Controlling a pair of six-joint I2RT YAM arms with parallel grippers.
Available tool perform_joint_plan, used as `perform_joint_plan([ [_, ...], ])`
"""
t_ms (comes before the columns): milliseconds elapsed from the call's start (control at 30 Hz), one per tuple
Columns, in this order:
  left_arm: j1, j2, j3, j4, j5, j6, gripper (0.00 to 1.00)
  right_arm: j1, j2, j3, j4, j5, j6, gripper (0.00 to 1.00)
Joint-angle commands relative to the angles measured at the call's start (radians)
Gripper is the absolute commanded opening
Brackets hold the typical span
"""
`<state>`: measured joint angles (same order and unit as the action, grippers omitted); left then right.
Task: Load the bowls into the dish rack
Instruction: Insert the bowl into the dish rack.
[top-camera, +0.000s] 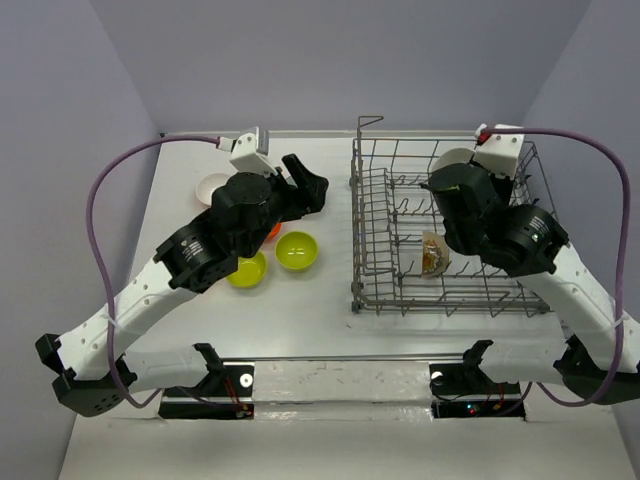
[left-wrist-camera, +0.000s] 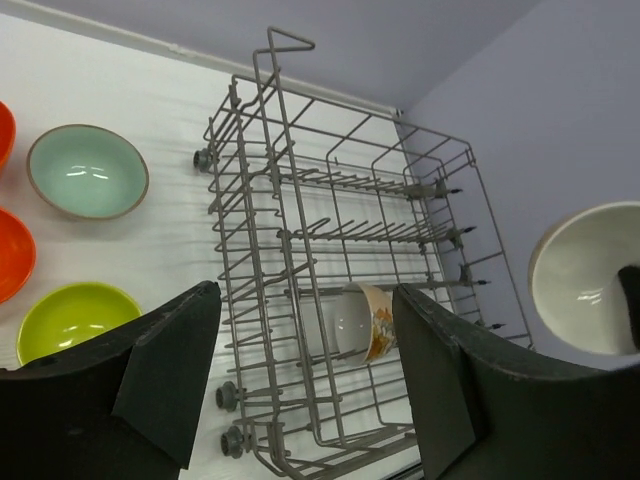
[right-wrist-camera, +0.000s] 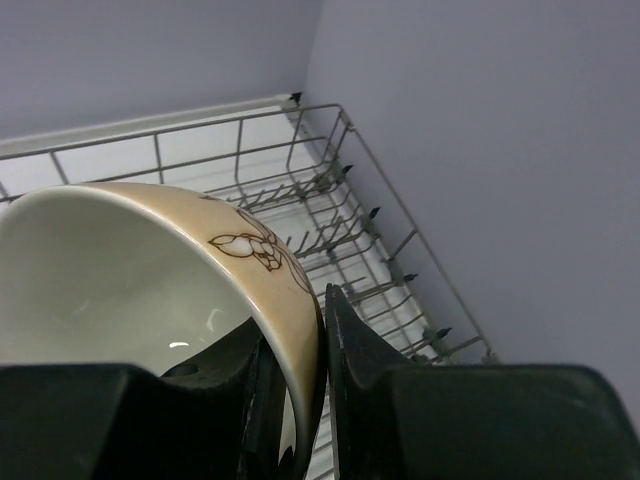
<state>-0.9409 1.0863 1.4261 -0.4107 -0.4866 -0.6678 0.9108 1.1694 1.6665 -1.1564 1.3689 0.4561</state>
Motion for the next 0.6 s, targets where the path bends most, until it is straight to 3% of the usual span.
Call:
perform_joint_plan([
  [0, 0.043, 0.012, -0.027, 0.108, 0.152, 0.082, 0.79, -0.128, 0.050, 0.009, 0.386, 0.066, -0.333, 0.01],
  [133, 0.108, 0.041, -0.075, 0.153, 0.226, 0.082, 0.79, -0.398, 0.170, 0.044, 0.402, -0.189, -0.384, 0.01],
  [200, 0.132, 0.063, -0.076, 0.161, 0.243, 0.088, 0.78, -0.458, 0.225, 0.068, 0.408, -0.269, -0.408, 0.01],
  [400, 0.149, 0.129, -0.096, 0.222, 0.338, 0.088, 0.78, -0.481, 0.352, 0.122, 0.309, -0.171, -0.410, 0.01],
  [567, 0.149, 0.170, -0.128, 0.271, 0.393, 0.089, 0.77, -0.481, 0.274, -0.043, 0.359, -0.042, -0.521, 0.01],
])
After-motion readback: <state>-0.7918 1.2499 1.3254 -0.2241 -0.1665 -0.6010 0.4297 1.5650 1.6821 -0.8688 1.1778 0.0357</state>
